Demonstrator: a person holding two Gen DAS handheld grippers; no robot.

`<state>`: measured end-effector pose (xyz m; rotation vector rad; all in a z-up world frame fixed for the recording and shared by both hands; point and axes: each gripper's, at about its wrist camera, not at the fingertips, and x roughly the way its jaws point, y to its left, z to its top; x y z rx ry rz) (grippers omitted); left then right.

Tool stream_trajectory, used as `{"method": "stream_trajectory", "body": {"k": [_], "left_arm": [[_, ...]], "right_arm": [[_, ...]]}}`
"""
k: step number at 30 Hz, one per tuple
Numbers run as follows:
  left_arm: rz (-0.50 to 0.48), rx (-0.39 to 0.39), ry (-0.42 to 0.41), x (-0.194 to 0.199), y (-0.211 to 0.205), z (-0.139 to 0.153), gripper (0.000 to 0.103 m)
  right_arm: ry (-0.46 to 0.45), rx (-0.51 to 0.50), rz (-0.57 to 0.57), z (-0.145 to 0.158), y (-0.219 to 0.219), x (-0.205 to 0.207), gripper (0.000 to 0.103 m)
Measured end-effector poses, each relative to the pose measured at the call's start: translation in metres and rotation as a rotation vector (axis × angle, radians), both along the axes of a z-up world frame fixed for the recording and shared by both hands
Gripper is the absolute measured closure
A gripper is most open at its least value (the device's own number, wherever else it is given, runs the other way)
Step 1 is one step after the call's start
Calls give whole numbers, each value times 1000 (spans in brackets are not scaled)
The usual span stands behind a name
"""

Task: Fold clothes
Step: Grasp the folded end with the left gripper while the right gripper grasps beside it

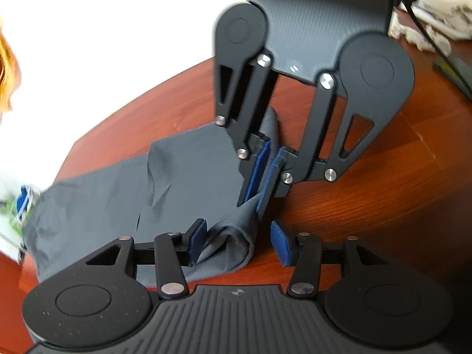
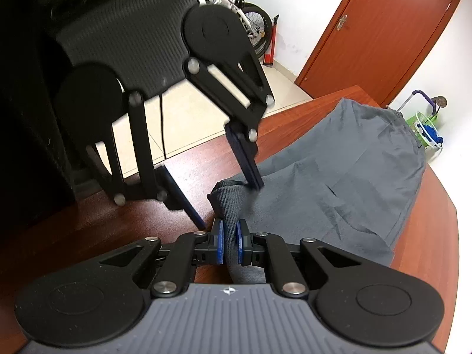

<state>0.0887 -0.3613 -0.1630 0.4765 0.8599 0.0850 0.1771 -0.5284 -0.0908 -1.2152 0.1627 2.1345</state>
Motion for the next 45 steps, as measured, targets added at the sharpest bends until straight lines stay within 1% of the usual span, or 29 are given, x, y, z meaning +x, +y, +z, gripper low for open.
{"method": "stream_trajectory", "body": {"k": [2,4,6,13,18,19,20,21,24,26,27,28,30,33,36,38,39,42,45], "left_arm": [[-36,41,3,2,-2,-3,55],[-75,82,16,5,-3,-8,60],[-92,108,25,5,-3,-10,67],[-135,202,21,5,-6,-12,67],[-184,236,34,3,-7,-15,67],[-198,241,45,4,-7,-17,69],[-199,241,46,4,-7,-18,76],[-198,238,48,5,-6,-18,87],[-175,238,32,5,-2,-18,93],[-145,237,10,5,1,-16,93],[-129,230,0,5,2,-14,93],[-112,217,-7,5,5,-13,93],[-98,207,-11,6,7,-11,93],[-85,194,-23,7,10,-7,93],[-61,170,-37,8,16,-2,93],[-27,134,-49,9,22,3,93],[5,98,-61,11,28,8,93],[46,59,-83,12,36,15,93],[77,36,-101,12,43,20,93]], "right_arm": [[8,2,-7,1,-1,2,93],[15,5,-15,2,0,4,93],[19,5,-20,2,0,5,93],[15,4,-22,2,3,5,93],[17,5,-17,3,3,7,93],[19,5,-20,3,4,7,93],[19,4,-22,2,4,8,93],[16,3,-23,2,4,8,93],[7,17,-27,1,2,8,90],[-1,37,-37,3,0,10,81],[-13,48,-44,3,-1,12,66],[-28,53,-48,1,-4,14,61],[-40,52,-52,-1,-5,16,61],[-87,72,-67,-8,-3,16,61],[-115,89,-80,-13,-1,17,66],[-123,85,-81,-17,1,19,66],[-125,85,-83,-18,2,20,68],[-150,98,-106,-24,3,25,72],[-182,104,-143,-31,2,36,72]]}}
